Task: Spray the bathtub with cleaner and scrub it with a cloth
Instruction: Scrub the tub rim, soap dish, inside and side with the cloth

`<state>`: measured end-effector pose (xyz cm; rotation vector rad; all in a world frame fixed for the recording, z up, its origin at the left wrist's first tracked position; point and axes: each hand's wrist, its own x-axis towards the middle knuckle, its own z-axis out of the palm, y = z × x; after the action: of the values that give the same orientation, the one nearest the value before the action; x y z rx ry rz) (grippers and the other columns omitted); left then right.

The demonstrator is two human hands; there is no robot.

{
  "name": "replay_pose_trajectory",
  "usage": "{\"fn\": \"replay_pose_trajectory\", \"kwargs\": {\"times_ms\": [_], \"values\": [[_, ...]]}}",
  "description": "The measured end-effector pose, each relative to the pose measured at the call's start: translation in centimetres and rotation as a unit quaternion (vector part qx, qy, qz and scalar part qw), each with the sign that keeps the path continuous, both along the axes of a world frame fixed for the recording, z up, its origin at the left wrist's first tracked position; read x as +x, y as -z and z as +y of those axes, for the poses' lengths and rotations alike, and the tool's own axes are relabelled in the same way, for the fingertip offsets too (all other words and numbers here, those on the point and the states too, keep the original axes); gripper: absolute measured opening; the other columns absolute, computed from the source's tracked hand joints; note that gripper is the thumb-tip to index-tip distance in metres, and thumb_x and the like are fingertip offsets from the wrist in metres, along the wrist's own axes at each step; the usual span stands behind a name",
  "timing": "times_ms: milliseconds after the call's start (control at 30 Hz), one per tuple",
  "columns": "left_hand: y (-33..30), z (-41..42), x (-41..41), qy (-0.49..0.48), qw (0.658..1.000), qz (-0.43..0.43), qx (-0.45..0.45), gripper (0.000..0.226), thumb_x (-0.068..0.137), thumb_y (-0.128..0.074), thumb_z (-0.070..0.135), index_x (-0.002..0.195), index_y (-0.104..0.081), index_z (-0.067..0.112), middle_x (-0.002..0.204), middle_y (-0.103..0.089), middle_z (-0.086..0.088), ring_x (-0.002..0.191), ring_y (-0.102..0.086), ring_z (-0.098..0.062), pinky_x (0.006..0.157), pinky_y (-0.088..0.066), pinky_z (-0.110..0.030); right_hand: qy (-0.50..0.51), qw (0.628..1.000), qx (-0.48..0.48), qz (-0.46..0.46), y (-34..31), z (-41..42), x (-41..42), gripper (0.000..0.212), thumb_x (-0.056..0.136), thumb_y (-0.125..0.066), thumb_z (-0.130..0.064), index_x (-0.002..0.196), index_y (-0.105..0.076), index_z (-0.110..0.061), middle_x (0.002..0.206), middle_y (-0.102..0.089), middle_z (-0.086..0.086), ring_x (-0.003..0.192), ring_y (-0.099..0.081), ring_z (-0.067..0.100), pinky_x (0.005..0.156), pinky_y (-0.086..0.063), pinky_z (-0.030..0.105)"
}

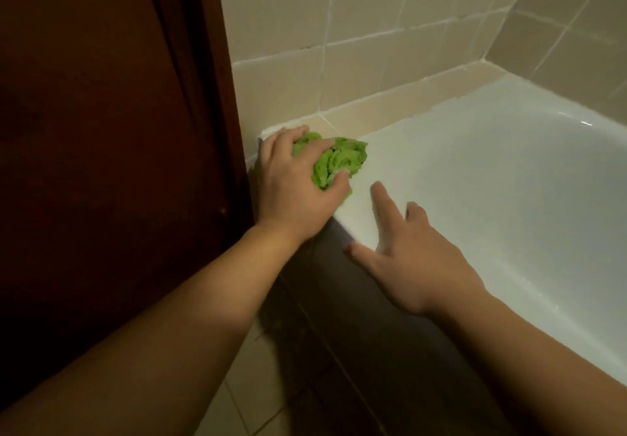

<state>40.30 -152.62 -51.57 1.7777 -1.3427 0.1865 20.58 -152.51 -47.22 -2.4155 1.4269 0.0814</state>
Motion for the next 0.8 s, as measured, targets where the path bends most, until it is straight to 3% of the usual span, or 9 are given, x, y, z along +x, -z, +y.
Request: {"fn": "replay_pose_trajectory", "kwargs": {"times_ms": [100, 167, 300, 367, 500, 633, 700, 800], "values": [[2.0, 1.2, -0.7, -0.072, 0.995, 0.038, -0.049, 0.054, 0.089, -0.064, 0.054, 0.134, -0.066, 0.023, 0.140, -0.045, -0.013, 0.130, -0.042, -0.032, 0.109, -0.031, -0.033, -0.021, 1.000, 0.001, 0.010, -0.3, 0.4, -0.3, 0.080, 0.094, -0.033, -0.078, 0.150, 0.020, -0.058, 0.169, -0.004, 0.015, 0.144, -0.039, 0.040, 0.110, -0.042, 0.051], [3.4, 2.1, -1.2, -0.071, 0.986, 0.113, -0.096, 0.060, 0.093, -0.061, 0.055, 0.142, -0.059, 0.021, 0.141, -0.044, -0.012, 0.132, -0.046, -0.029, 0.109, -0.034, -0.029, -0.025, 1.000, -0.002, 0.011, -0.5, 0.6, -0.3, 0.079, 0.095, -0.035, -0.075, 0.150, 0.020, -0.060, 0.170, -0.003, 0.016, 0.146, -0.037, 0.040, 0.110, -0.040, 0.051], [6.6, 3.1, -3.2, -0.061, 0.970, 0.207, -0.111, 0.055, 0.099, -0.050, 0.055, 0.146, -0.051, 0.028, 0.159, -0.039, -0.007, 0.144, -0.042, -0.026, 0.110, -0.036, -0.030, -0.027, 0.999, -0.016, 0.015, -0.4, 0.9, -0.6, 0.079, 0.095, -0.038, -0.072, 0.150, 0.018, -0.060, 0.165, -0.019, 0.016, 0.136, -0.048, 0.037, 0.104, -0.045, 0.048], [8.1, 3.3, -4.7, -0.057, 0.965, 0.235, -0.102, 0.065, 0.096, -0.045, 0.067, 0.149, -0.048, 0.029, 0.162, -0.035, -0.007, 0.146, -0.038, -0.025, 0.111, -0.032, -0.030, -0.029, 0.999, -0.033, 0.015, -0.2, 1.0, -0.6, 0.079, 0.093, -0.036, -0.074, 0.150, 0.017, -0.062, 0.158, -0.029, 0.013, 0.130, -0.053, 0.035, 0.099, -0.048, 0.045], [10.9, 3.2, -6.4, -0.076, 0.949, 0.284, -0.115, 0.091, 0.087, -0.036, 0.086, 0.147, -0.054, 0.021, 0.151, -0.043, -0.019, 0.137, -0.042, -0.022, 0.106, -0.024, -0.007, -0.025, 0.998, -0.050, 0.018, 0.0, 1.2, -0.4, 0.079, 0.090, -0.035, -0.076, 0.151, 0.014, -0.062, 0.155, -0.034, 0.012, 0.130, -0.052, 0.034, 0.100, -0.047, 0.044], [16.3, 1.5, -5.9, -0.132, 0.924, 0.347, -0.091, 0.081, 0.093, -0.044, 0.072, 0.142, -0.059, 0.009, 0.138, -0.053, -0.028, 0.130, -0.052, -0.036, 0.103, -0.037, -0.027, -0.029, 0.997, -0.066, 0.034, 0.2, 0.9, -0.1, 0.080, 0.087, -0.034, -0.080, 0.148, 0.015, -0.065, 0.145, -0.042, 0.011, 0.113, -0.059, 0.030, 0.095, -0.052, 0.044], [19.8, 0.6, -5.0, -0.123, 0.895, 0.428, -0.018, 0.069, 0.095, -0.053, 0.056, 0.152, -0.047, 0.017, 0.154, -0.038, -0.026, 0.144, -0.038, -0.038, 0.113, -0.035, -0.036, -0.032, 0.996, -0.073, 0.042, 0.3, 0.7, 0.0, 0.083, 0.081, -0.033, -0.081, 0.147, 0.016, -0.067, 0.138, -0.045, 0.010, 0.102, -0.060, 0.027, 0.091, -0.053, 0.043], [23.3, 0.0, -3.9, -0.143, 0.822, 0.550, 0.044, 0.054, 0.105, -0.054, 0.042, 0.155, -0.034, 0.038, 0.170, -0.011, -0.012, 0.156, -0.016, -0.033, 0.121, -0.027, -0.043, -0.039, 0.995, -0.075, 0.046, 0.4, 0.6, 0.1, 0.089, 0.074, -0.035, -0.081, 0.146, 0.016, -0.069, 0.134, -0.047, 0.010, 0.094, -0.059, 0.023, 0.087, -0.051, 0.040]]}}
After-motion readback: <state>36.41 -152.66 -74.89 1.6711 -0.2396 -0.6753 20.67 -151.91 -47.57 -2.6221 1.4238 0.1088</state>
